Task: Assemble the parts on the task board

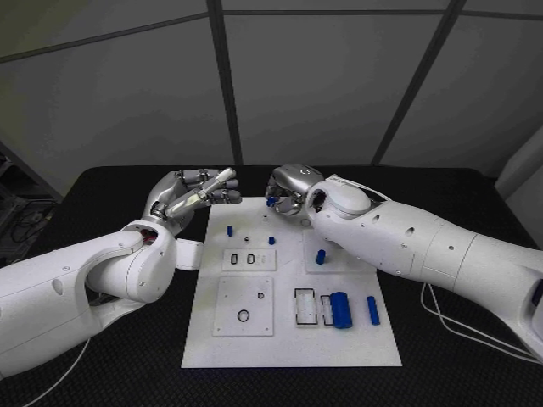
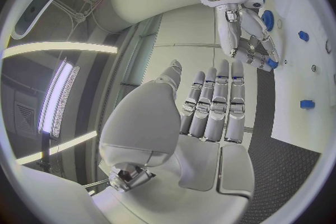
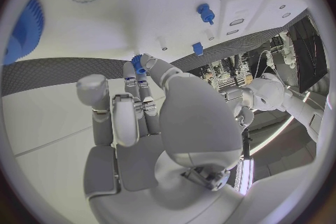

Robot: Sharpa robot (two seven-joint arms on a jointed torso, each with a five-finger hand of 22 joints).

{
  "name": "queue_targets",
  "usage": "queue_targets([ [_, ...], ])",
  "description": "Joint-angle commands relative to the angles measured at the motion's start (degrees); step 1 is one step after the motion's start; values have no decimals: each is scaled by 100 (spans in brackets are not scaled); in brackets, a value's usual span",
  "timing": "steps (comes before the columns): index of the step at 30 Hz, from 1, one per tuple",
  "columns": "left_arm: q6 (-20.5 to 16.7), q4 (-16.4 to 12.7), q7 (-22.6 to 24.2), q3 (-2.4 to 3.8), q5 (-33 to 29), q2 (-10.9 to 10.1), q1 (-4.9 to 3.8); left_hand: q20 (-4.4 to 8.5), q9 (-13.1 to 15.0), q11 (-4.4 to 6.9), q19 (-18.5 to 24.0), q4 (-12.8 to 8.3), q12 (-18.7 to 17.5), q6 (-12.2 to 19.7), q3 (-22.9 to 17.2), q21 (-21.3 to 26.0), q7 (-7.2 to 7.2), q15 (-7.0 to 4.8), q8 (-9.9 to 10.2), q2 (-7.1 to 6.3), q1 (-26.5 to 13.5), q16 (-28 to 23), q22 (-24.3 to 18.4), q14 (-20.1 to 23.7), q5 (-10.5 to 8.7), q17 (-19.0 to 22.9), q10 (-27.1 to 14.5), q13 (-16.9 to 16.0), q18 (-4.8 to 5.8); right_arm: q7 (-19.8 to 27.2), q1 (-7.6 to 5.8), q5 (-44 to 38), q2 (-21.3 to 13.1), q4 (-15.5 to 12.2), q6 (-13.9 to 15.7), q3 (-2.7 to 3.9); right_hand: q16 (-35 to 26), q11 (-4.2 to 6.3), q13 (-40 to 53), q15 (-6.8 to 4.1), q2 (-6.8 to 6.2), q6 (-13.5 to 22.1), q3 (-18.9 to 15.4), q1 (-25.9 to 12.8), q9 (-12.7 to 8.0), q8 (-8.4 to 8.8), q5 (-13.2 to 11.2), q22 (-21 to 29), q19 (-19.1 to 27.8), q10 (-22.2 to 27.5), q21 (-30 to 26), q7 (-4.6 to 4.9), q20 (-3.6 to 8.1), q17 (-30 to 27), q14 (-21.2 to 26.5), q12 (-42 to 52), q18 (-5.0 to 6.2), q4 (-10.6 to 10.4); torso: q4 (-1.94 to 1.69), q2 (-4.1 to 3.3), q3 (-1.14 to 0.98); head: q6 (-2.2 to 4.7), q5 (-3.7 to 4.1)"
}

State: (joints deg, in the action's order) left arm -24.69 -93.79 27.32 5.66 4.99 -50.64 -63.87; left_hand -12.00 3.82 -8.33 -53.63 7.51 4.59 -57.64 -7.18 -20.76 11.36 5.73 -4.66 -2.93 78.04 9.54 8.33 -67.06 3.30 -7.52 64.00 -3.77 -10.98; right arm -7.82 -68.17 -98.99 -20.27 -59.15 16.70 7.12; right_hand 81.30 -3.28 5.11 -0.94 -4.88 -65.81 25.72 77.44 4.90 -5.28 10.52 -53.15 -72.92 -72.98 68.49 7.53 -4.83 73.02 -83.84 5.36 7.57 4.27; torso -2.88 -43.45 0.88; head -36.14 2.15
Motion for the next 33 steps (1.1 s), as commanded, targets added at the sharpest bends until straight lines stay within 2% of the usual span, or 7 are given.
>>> queue_targets([
  [1,68,-14,27,5,41,5,-15,-15,-6,-26,34,-28,-27,-11,11,26,44,7,26,1,-64,-30,-10,21,-33,-9,5,7,55,-16,-13,-1,24,24,-128,-6,24,-26,7,-9,-22,1,22,-6,-10,-9,-24,9,40,-5,38,21,-6,-4,-323,-26,-65,1,6,-2,3,-5,-1],
  [8,72,-11,26,5,41,11,-18,-15,-6,-26,34,-28,-27,-11,11,26,44,7,26,1,-64,-30,-10,21,-33,-9,5,7,55,-142,-13,-27,91,80,-232,-21,18,-71,-11,31,-62,113,36,-67,-38,75,-58,36,92,117,31,59,-33,-29,-314,-134,-57,-24,5,0,5,-19,1],
  [13,57,-17,27,5,41,20,-19,-19,-6,-28,38,-34,-35,-11,12,31,44,10,34,5,-66,-43,-14,26,-33,-10,2,7,55,-186,-13,-40,138,128,-241,-49,7,-189,-96,144,-158,368,66,-163,-89,174,-129,107,174,512,-3,156,-96,-67,-303,-189,-44,-67,1,0,5,-27,5],
  [14,57,-22,26,5,41,21,-19,-19,-6,-29,39,-35,-37,-10,13,32,44,11,36,5,-66,-47,-15,29,-33,-9,1,7,55,-191,-13,-42,144,136,-238,-52,4,-211,-109,160,-176,419,70,-174,-96,176,-149,128,192,574,-14,172,-110,-77,-301,-184,-39,-72,1,0,5,-43,8],
  [19,63,-37,18,5,41,22,-19,-21,-7,-30,41,-37,-40,-9,13,34,45,13,39,6,-66,-52,-17,33,-33,-9,-1,7,55,-200,-13,-45,156,151,-217,-60,-42,-322,-149,252,-268,673,62,-214,-110,173,-221,356,353,1027,-148,253,-195,-185,-271,-172,7,-90,9,2,1,-30,-3],
  [27,68,-38,15,5,41,17,-20,-23,-7,-32,44,-41,-45,-7,14,36,47,16,44,7,-67,-62,-19,40,-33,-8,-4,7,56,-197,-13,-46,124,84,-142,-64,-56,-354,-145,278,-295,779,33,-206,-108,170,-242,460,423,1201,-211,271,-230,-227,-260,-147,31,-88,14,1,-2,-27,-2],
  [33,69,-26,16,5,41,1,-20,-24,-7,-33,46,-43,-48,-7,15,38,47,18,47,7,-67,-67,-21,44,-33,-8,-5,7,56,-220,-13,-58,-50,-172,48,-64,-71,-356,-143,279,-300,785,27,-204,-107,168,-242,467,428,1215,-216,271,-234,-258,-253,-142,32,-87,28,2,-8,-10,2],
])
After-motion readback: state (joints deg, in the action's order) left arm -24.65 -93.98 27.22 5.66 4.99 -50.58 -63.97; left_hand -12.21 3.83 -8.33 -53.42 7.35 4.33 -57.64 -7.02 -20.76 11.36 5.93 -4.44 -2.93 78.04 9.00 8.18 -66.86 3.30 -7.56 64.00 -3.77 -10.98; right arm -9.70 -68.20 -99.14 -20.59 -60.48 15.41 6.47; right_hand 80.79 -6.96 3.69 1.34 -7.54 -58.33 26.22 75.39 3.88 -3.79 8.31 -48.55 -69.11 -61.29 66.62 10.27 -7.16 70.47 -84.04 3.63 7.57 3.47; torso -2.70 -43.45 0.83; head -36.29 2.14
